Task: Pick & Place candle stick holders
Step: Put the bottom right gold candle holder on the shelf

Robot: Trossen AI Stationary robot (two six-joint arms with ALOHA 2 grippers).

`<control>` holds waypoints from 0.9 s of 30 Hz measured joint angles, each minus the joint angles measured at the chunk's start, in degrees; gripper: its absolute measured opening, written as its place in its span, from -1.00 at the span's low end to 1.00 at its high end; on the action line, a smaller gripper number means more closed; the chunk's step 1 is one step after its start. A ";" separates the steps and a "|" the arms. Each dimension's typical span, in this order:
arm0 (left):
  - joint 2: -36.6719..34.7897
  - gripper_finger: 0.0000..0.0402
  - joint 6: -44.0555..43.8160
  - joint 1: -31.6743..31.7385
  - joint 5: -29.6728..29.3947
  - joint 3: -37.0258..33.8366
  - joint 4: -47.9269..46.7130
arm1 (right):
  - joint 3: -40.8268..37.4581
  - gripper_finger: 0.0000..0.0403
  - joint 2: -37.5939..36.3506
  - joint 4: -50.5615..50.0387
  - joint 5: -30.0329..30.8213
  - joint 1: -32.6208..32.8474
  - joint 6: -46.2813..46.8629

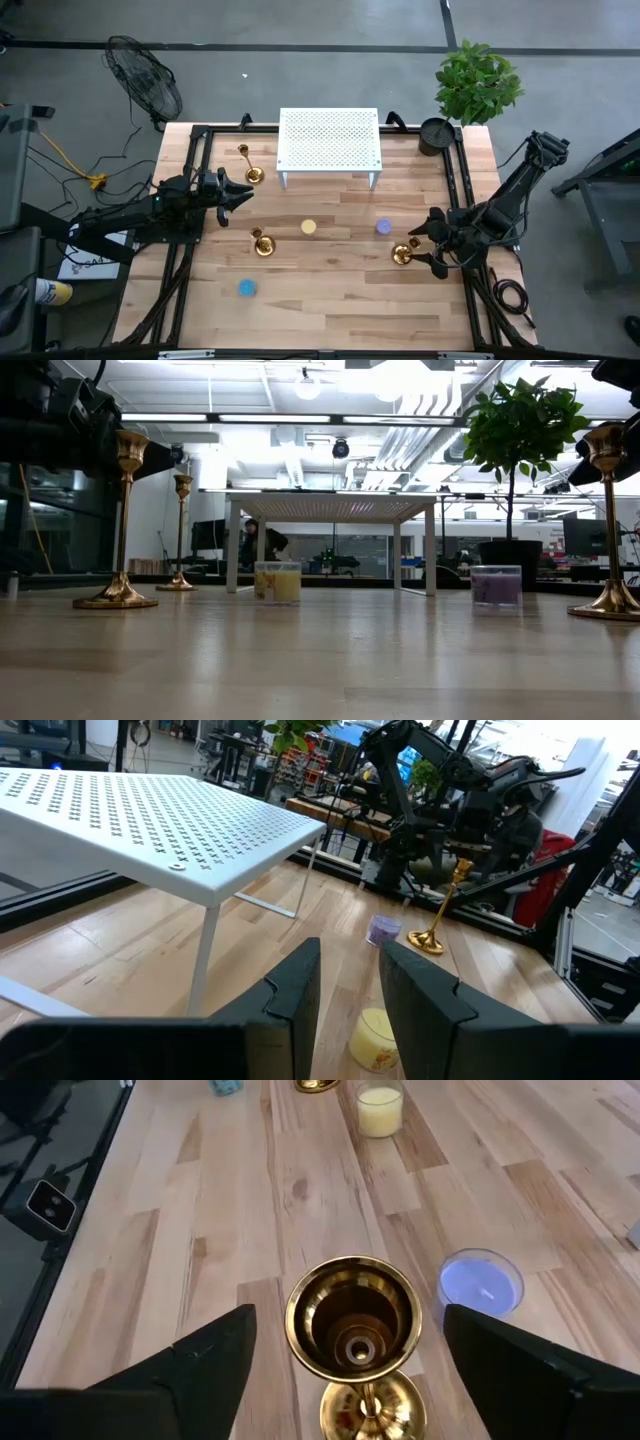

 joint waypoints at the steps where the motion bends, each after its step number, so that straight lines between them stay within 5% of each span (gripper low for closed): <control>1: 0.00 -0.48 0.00 0.00 0.00 0.00 -0.01 | 0.00 0.55 0.00 0.00 0.00 0.00 0.03; 13: -0.02 -0.48 0.00 -0.01 0.00 0.00 0.00 | 0.00 0.26 0.00 0.00 0.00 0.00 0.27; 27: 0.00 -0.48 0.00 -0.02 0.00 0.00 -0.02 | 0.00 -0.30 -0.01 0.00 -0.10 0.00 5.29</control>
